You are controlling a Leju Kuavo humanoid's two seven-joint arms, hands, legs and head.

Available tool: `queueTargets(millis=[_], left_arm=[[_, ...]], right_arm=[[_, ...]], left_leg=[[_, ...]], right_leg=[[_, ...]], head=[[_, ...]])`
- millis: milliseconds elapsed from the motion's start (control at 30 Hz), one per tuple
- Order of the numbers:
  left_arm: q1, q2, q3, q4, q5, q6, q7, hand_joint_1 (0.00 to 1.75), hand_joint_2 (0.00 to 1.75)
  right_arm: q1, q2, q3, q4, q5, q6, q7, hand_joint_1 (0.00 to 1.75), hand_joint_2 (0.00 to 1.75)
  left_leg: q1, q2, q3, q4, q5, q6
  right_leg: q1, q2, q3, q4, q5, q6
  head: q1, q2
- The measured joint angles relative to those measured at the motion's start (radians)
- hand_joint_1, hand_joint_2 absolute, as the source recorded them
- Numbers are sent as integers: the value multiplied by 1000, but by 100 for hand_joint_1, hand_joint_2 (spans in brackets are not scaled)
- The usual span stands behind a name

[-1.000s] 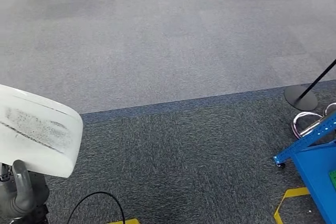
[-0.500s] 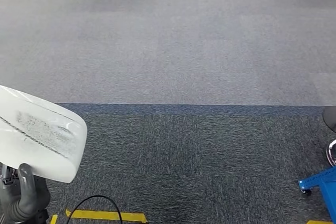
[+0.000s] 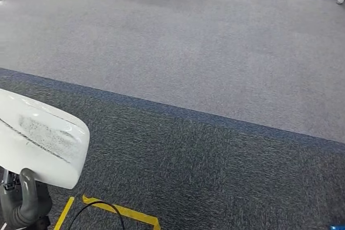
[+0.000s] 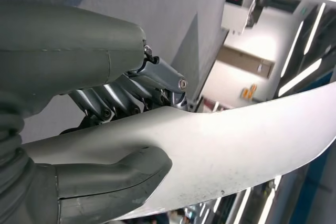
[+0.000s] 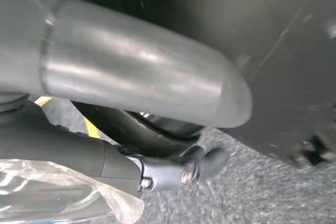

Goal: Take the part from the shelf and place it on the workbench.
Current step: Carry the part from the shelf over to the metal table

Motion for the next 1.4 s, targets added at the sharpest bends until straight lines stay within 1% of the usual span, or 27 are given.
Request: queueTargets(millis=[33,67,100,133,167,200,300,333,367,433,467,500,533,567,600,667,700,733,833,1067,1133,1167,1233,1267,1300,1367,1400], left_arm=[[2,-1,4,0,1,0,0,175,175],[4,-2,6,0,2,-1,0,175,175],[5,-3,9,0,2,-2,0,175,175],[5,-5,12,0,3,-4,0,175,175],[5,-6,14,0,4,-6,-1,175,175],[6,-8,18,0,5,-10,-1,175,175],[15,-16,38,-1,8,-27,0,175,175],[19,-18,46,-2,9,-32,0,175,175],[21,-20,53,-2,10,-38,0,175,175],[23,-24,68,-3,14,-54,0,175,175],[22,-26,75,-3,15,-65,1,175,175],[22,-29,82,-3,17,-76,2,175,175],[22,-31,89,-3,17,-87,2,175,175],[21,-33,94,-3,15,-96,3,175,175],[20,-34,97,-3,12,-103,3,175,175],[14,-37,99,-3,2,-111,3,175,175],[11,-38,99,-3,-3,-111,3,175,175],[9,-39,99,-3,-5,-112,2,175,175],[9,-41,100,-3,-7,-111,2,175,175],[10,-41,100,-3,-7,-111,2,175,175],[10,-42,100,-3,-7,-111,2,175,175],[9,-43,100,-3,-5,-112,1,175,175],[5,-45,101,-2,3,-120,0,175,175],[3,-46,101,-2,7,-125,0,175,175],[1,-46,101,-2,12,-129,-1,175,175],[-8,-46,100,0,24,-134,-3,175,175],[-13,-46,99,1,28,-133,-4,175,175]], right_arm=[[-1,1,2,0,2,0,4,0,0],[-2,1,4,0,3,1,8,0,0],[-2,2,6,0,4,2,10,0,0],[-1,3,8,0,5,3,11,0,0],[-1,3,10,1,6,4,11,0,0],[0,4,11,1,8,4,10,0,0],[-1,4,12,1,12,3,-1,0,0],[-1,4,12,1,13,4,-4,0,0],[-1,4,12,1,14,6,-5,0,0],[1,4,12,1,15,11,-5,0,0],[2,3,12,1,15,12,-5,0,0],[3,3,12,1,15,12,-4,0,0],[2,3,12,1,15,12,-5,0,0],[1,2,12,1,14,13,-5,0,0],[0,2,12,1,14,13,-5,0,0],[-3,2,12,1,13,14,-5,0,0],[-4,2,12,1,13,15,-5,0,0],[-5,2,12,1,12,15,-5,0,0],[-8,2,12,0,12,16,-5,0,0],[-10,2,12,0,12,16,-5,0,0],[-12,2,12,0,12,16,-5,0,0],[-13,2,12,0,13,17,-6,0,0],[-12,1,12,-1,18,21,-7,0,0],[-12,0,13,-1,24,23,-8,0,0],[-11,-2,14,-1,31,24,-8,0,0],[-11,-6,23,0,47,32,-17,0,0],[-11,-10,28,0,53,38,-23,0,0]], left_leg=[[0,-16,2,0,-1,-1],[1,-31,5,1,-2,-2],[0,-45,6,2,-3,-5],[0,-58,5,6,-5,-9],[0,-68,3,9,-6,-12],[0,-76,0,10,-6,-17],[8,-95,-9,9,-1,-33],[7,-81,-13,17,-8,-38],[6,-57,-24,42,-24,-44],[5,1,-70,145,-82,-53],[8,13,-100,209,-110,-57],[10,19,-122,257,-124,-60],[12,22,-130,274,-120,-62],[14,27,-119,252,-97,-63],[15,37,-91,196,-62,-63],[9,88,-28,69,-13,-56],[4,106,-9,31,-5,-50],[-1,117,-3,16,-10,-43],[-5,92,-5,13,-13,-30],[-4,86,-5,10,-11,-27],[1,78,0,5,-7,-21],[4,68,2,2,-5,-16],[6,36,3,1,-5,-7],[6,9,5,1,-6,-4],[6,-19,8,2,-8,-6],[9,-75,5,5,-9,-22],[10,-79,0,9,-11,-33]], right_leg=[[0,3,6,-33,35,-1],[-1,14,27,-95,81,-3],[-3,39,52,-160,115,-4],[-6,63,75,-218,137,-5],[-9,84,91,-254,146,-6],[-9,95,99,-267,143,-7],[-4,70,107,-272,145,-19],[-5,57,109,-275,148,-25],[-6,43,112,-279,149,-31],[-6,12,117,-282,147,-38],[-5,-4,118,-282,144,-41],[-4,-21,120,-282,142,-41],[-4,-36,121,-282,139,-41],[-4,-51,124,-282,137,-41],[-4,-64,129,-282,133,-39],[-1,-86,135,-282,124,-30],[2,-97,137,-282,119,-24],[5,-107,139,-283,115,-18],[5,-132,159,-291,110,-8],[6,-137,165,-292,109,-6],[3,-120,162,-287,102,-1],[2,-89,145,-253,82,2],[1,-26,65,-106,22,4],[0,-1,35,-72,29,3],[-1,26,31,-96,60,1],[-4,63,82,-238,145,-8],[-6,71,100,-275,155,-14]], head=[[0,0],[0,0],[0,0],[0,0],[0,0],[0,0],[0,0],[-2,0],[-4,0],[-9,0],[-9,0],[-9,0],[-9,0],[-9,0],[-9,0],[-9,0],[-8,0],[-8,0],[-8,0],[-8,0],[-8,0],[-5,0],[1,0],[2,0],[3,0],[3,0],[3,0]])
